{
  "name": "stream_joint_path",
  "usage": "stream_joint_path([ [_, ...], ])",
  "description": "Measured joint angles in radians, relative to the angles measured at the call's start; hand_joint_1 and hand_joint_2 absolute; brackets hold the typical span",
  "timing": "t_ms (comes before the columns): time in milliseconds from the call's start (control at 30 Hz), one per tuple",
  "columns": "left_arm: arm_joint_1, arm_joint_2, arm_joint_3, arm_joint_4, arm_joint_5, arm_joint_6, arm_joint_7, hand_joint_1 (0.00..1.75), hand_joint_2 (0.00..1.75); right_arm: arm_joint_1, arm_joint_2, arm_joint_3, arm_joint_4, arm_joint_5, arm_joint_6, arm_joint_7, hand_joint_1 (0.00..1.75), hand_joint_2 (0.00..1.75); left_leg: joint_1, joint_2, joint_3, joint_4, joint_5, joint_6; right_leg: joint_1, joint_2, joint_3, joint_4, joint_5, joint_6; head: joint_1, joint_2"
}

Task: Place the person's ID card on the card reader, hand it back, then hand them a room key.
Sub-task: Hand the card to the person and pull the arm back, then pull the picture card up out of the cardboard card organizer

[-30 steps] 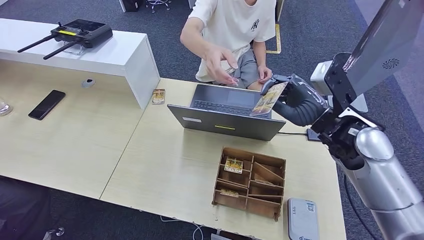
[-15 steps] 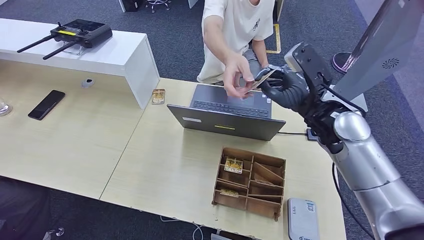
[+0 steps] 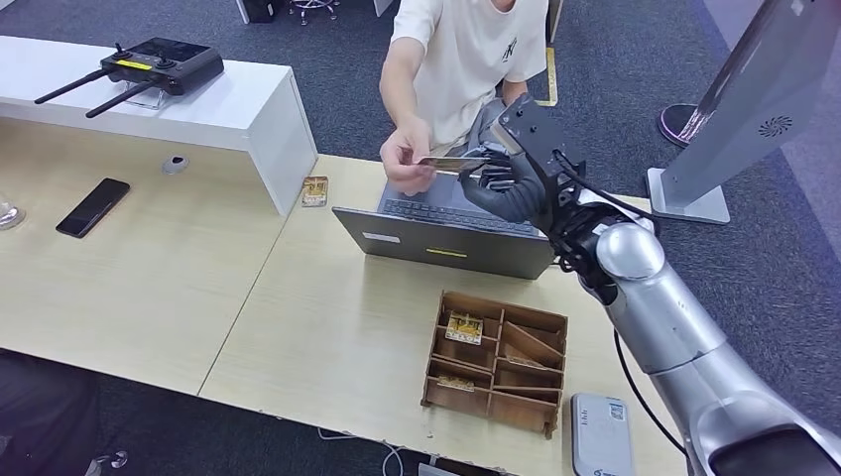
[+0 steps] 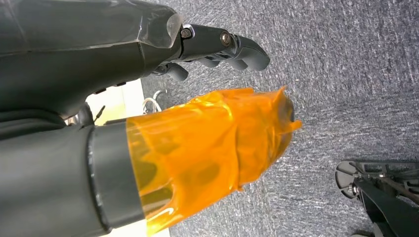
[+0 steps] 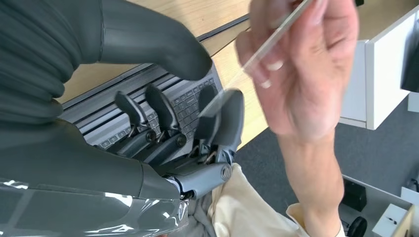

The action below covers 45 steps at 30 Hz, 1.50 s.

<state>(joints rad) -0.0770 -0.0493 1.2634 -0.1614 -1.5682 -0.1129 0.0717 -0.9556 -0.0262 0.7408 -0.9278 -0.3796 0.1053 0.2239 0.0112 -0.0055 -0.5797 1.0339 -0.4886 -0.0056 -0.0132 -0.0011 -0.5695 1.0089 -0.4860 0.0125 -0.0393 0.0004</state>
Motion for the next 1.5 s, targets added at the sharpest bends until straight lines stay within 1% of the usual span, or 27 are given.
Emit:
stream_joint_path([
  [233,0.000,-0.002,-0.008,0.000,0.000,0.001,0.001,0.00,0.00,0.025,0.009,-0.011,0.002,0.013,-0.007,-0.020,0.00,1.75,0.000,0.000,0.000,0.000,0.000,0.000,0.000,0.000,0.000,0.000,0.000,0.000,0.000,0.000],
  [467,0.004,-0.007,-0.008,0.000,0.007,0.002,0.000,0.00,0.00,0.135,0.008,-0.074,-0.081,-0.040,0.004,-0.089,0.00,1.75,0.000,0.000,0.000,0.000,0.000,0.000,0.000,0.000,0.000,0.000,0.000,0.000,0.000,0.000],
  [633,0.010,-0.011,-0.008,0.000,0.022,0.002,-0.011,0.00,0.00,0.248,-0.001,-0.141,-0.201,-0.117,0.047,-0.154,0.00,1.75,0.000,0.000,0.000,0.000,0.000,0.000,0.000,0.000,-0.001,0.000,0.000,0.000,0.000,0.000],
  [833,0.022,-0.016,-0.008,0.000,0.043,0.002,-0.022,0.00,0.00,0.399,-0.034,-0.208,-0.392,-0.165,0.083,-0.217,0.00,1.75,0.000,0.000,0.000,0.000,-0.001,0.000,0.000,0.000,-0.001,-0.001,-0.001,0.000,0.000,0.000],
  [967,0.032,-0.021,-0.007,0.000,0.062,0.000,-0.029,0.00,0.00,0.499,-0.065,-0.244,-0.523,-0.159,0.102,-0.258,0.00,1.75,0.000,0.000,0.000,0.000,-0.001,0.000,0.000,0.000,-0.001,-0.001,-0.001,0.000,0.000,0.000],
  [1100,0.040,-0.027,-0.004,-0.003,0.077,-0.001,-0.034,0.00,0.00,0.587,-0.088,-0.270,-0.626,-0.113,0.100,-0.287,0.00,1.75,0.000,0.000,0.000,0.000,-0.001,0.001,0.000,0.000,-0.001,-0.001,-0.001,0.000,0.000,0.000],
  [1133,0.042,-0.029,-0.003,-0.004,0.082,-0.002,-0.034,0.00,0.00,0.608,-0.093,-0.276,-0.651,-0.090,0.096,-0.293,0.09,1.75,0.000,0.000,0.000,0.000,-0.001,0.001,0.000,0.000,-0.001,-0.001,-0.001,0.000,0.000,0.000],
  [1200,0.047,-0.036,0.003,-0.013,0.091,-0.008,-0.036,0.00,0.00,0.653,-0.103,-0.287,-0.701,-0.027,0.079,-0.303,0.71,1.75,0.000,0.000,0.000,0.000,-0.001,0.001,0.000,0.000,-0.001,-0.001,-0.001,0.000,0.000,0.000],
  [1233,0.049,-0.040,0.007,-0.019,0.094,-0.012,-0.036,0.00,0.00,0.676,-0.108,-0.290,-0.724,0.009,0.068,-0.307,1.14,1.75,0.000,0.000,0.000,0.000,-0.002,0.001,0.000,0.000,-0.001,-0.001,-0.001,0.000,0.000,0.000],
  [1267,0.052,-0.044,0.011,-0.026,0.098,-0.018,-0.036,0.00,0.00,0.700,-0.112,-0.293,-0.746,0.047,0.055,-0.309,1.48,1.75,0.000,0.000,0.000,0.000,-0.002,0.001,0.000,0.000,-0.001,-0.001,-0.001,0.000,0.000,0.000],
  [1333,0.059,-0.057,0.018,-0.049,0.103,-0.037,-0.036,0.00,0.00,0.747,-0.119,-0.295,-0.790,0.123,0.029,-0.313,1.74,1.75,0.000,0.000,0.000,0.000,-0.002,0.000,0.000,0.000,-0.001,-0.001,-0.001,0.000,0.000,0.000],
  [1400,0.066,-0.075,0.024,-0.085,0.106,-0.065,-0.035,0.00,0.00,0.790,-0.123,-0.294,-0.830,0.202,0.001,-0.315,1.75,1.75,0.000,0.000,0.000,0.000,-0.002,0.000,0.000,0.000,-0.001,-0.001,-0.001,0.000,0.000,0.000],
  [1500,0.078,-0.116,0.038,-0.168,0.107,-0.131,-0.030,0.00,0.00,0.861,-0.126,-0.290,-0.887,0.346,-0.063,-0.306,1.75,1.75,0.000,0.000,0.000,0.000,-0.003,0.001,0.000,0.000,-0.001,-0.001,-0.002,0.000,0.000,0.000],
])
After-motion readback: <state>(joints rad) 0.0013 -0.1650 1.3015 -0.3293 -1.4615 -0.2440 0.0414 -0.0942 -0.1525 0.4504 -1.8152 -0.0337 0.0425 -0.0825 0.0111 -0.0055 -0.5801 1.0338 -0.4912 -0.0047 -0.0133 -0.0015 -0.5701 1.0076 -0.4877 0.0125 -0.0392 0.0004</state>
